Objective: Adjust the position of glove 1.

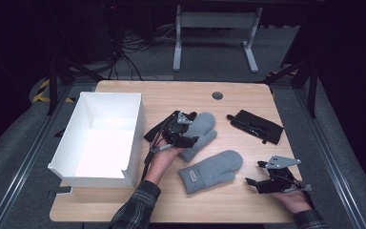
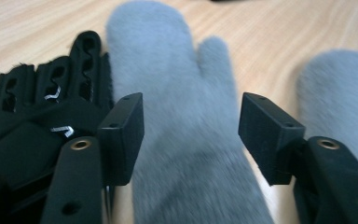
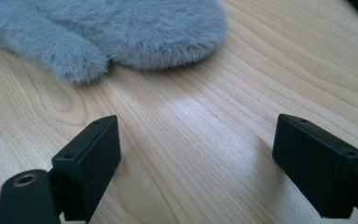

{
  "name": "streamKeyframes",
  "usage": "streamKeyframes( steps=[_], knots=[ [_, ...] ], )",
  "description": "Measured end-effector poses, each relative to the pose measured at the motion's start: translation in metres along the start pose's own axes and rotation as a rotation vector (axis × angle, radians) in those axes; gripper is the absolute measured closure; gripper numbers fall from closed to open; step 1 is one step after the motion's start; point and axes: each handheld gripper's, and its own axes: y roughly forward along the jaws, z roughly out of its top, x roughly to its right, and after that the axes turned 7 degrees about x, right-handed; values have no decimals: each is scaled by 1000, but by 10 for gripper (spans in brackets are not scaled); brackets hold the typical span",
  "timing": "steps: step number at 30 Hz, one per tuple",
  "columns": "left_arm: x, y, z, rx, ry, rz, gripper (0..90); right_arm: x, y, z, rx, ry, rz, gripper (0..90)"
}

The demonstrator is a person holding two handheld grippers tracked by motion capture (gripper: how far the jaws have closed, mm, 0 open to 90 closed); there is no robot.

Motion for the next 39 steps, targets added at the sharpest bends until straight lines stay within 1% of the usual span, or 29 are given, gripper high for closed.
streamKeyframes(
  steps=[1, 5, 7, 8, 9, 11, 13, 14, 15, 17, 19, 21, 23, 25, 26, 27, 29, 30, 31, 32, 33, 34, 35, 37, 38, 39],
  knots=[
    [-1, 3, 1, -6, -2, 2, 444, 0, 0, 0, 0, 0, 0, 156],
    [-5, 14, 3, -25, 16, 20, 467, 0, 0, 0, 0, 0, 0, 156],
    [-5, 16, 3, -28, 16, 24, 473, 0, 0, 0, 0, 0, 0, 156],
    [-7, 20, 3, -24, 14, 22, 473, 0, 0, 0, 0, 0, 0, 156],
    [-7, 22, 4, -36, 11, 24, 478, 0, 0, 0, 0, 0, 0, 156],
    [-8, 29, 2, -50, 9, 24, 503, 0, 0, 0, 0, 0, 0, 156],
    [-9, 35, -1, -75, 8, 28, 536, 0, 0, 0, 0, 0, 0, 156],
    [-10, 38, -3, -87, 8, 23, 551, 0, 0, 0, 0, 0, 0, 156],
    [-11, 40, -4, -87, -3, 17, 568, 0, 0, 0, 0, 0, 0, 156],
    [-13, 41, -6, -91, -11, 8, 604, 0, 0, 0, 0, 0, 0, 156],
    [-14, 42, -7, -91, -21, -6, 665, 0, 0, 0, 0, 0, 0, 156],
    [-15, 42, -6, -100, -14, -12, 734, 0, 0, 0, 0, 0, 0, 156],
    [-16, 42, -5, -109, -14, -20, 771, 0, 0, 0, 0, 0, 0, 156],
    [-17, 41, -5, -105, -19, -32, 793, 0, 0, 0, 0, 0, 0, 156],
    [-17, 41, -5, -105, -19, -32, 802, 0, 0, 0, 0, 0, 0, 156],
    [-18, 40, -5, -101, -23, -43, 813, 0, 0, 0, 0, 0, 0, 156],
    [-22, 37, -5, -82, -45, -69, 819, 0, 0, 0, 0, 0, 0, 156],
    [-22, 37, -5, -82, -45, -69, 820, 0, 0, 0, 0, 0, 0, 156],
    [-23, 35, -4, -84, -44, -79, 820, 0, 0, 0, 0, 0, 0, 156],
    [-23, 33, -3, -74, -49, -83, 821, 0, 0, 0, 0, 0, 0, 156],
    [-22, 29, -1, -78, -45, -94, 821, 0, 0, 0, 0, 0, 0, 155],
    [-22, 29, -1, -78, -45, -94, 822, 0, 0, 0, 0, 0, 0, 156],
    [-21, 24, 1, -82, -34, -103, 823, 0, 0, 0, 0, 0, 1, 156],
    [-19, 21, 2, -75, -40, -104, 823, 0, 0, 0, 0, 0, 1, 156],
    [-19, 17, 4, -74, -34, -111, 823, 0, 0, 0, 0, 0, 1, 156],
    [-19, 14, 5, -70, -37, -120, 823, 0, 0, 0, 0, 0, 1, 156]
  ],
)
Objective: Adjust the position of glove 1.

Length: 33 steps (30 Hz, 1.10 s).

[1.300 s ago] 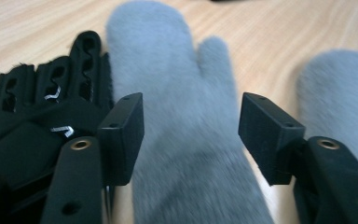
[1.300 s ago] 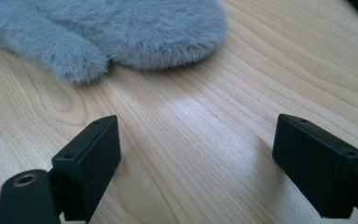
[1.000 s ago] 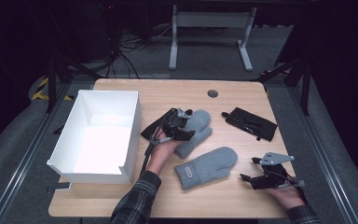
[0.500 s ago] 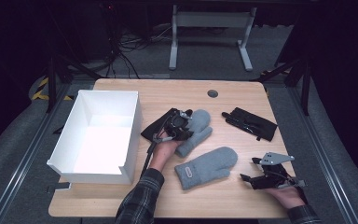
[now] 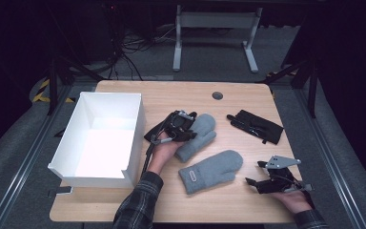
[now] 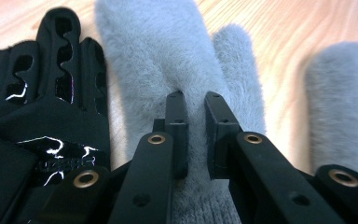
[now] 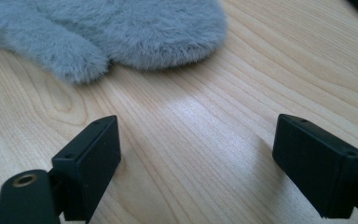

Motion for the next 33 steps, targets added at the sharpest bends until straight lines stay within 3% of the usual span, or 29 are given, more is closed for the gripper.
streamKeyframes(
  steps=[11, 13, 20, 25, 33],
  knots=[
    [19, -31, 5, 21, 16, -103, 824, 0, 0, 0, 0, 0, 0, 155],
    [27, -37, 5, 18, 41, -141, 823, 0, 0, 0, 0, 0, 0, 155],
    [44, -48, 4, 44, 73, -202, 823, 0, 0, 0, 0, 0, 0, 155],
    [53, -50, 2, 45, 94, -239, 823, 0, 0, 0, -2, -2, 0, 154],
    [71, -40, -2, 21, 172, -300, 823, 0, 0, 0, -2, -1, 0, 153]
  ],
)
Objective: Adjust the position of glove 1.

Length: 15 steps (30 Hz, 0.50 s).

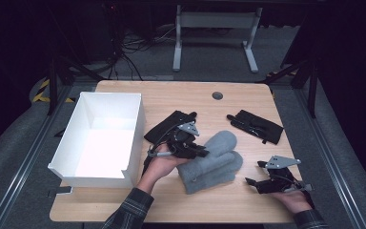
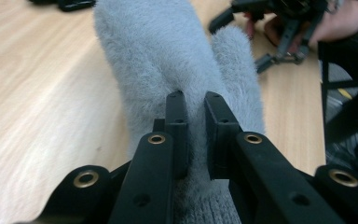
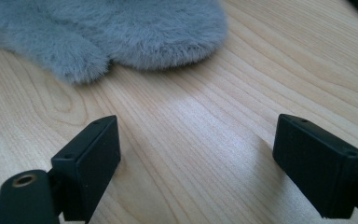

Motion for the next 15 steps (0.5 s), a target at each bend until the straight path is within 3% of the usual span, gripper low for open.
streamKeyframes(
  steps=[3, 15],
  knots=[
    [4, 5, 0, -27, 35, -18, 823, 0, 0, 0, 0, 0, 0, 153],
    [10, 17, 1, -62, 67, -55, 823, 0, 0, 0, 0, 0, 0, 153]
  ],
)
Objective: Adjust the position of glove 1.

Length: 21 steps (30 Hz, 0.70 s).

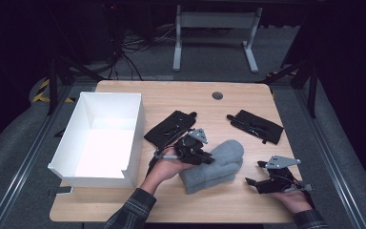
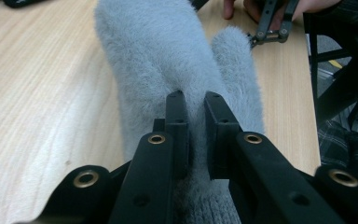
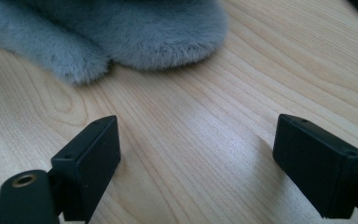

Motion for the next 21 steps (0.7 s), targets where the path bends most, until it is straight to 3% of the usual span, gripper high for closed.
streamKeyframes(
  steps=[4, 13, 17, 20, 21],
  knots=[
    [1, 9, -3, -38, 19, 4, 823, 0, 0, 0, 0, 0, 0, 153],
    [-1, 25, -12, -86, 4, 34, 816, 0, 0, 0, -1, 0, 0, 152],
    [1, 23, -11, -68, 12, 42, 762, 0, 0, 0, 0, -1, 1, 153],
    [3, 14, -9, -18, -10, 25, 612, 0, 0, 0, -1, -2, 0, 153],
    [2, 11, -9, -4, -14, 25, 612, 0, 0, 0, -1, -2, 0, 153]
  ],
)
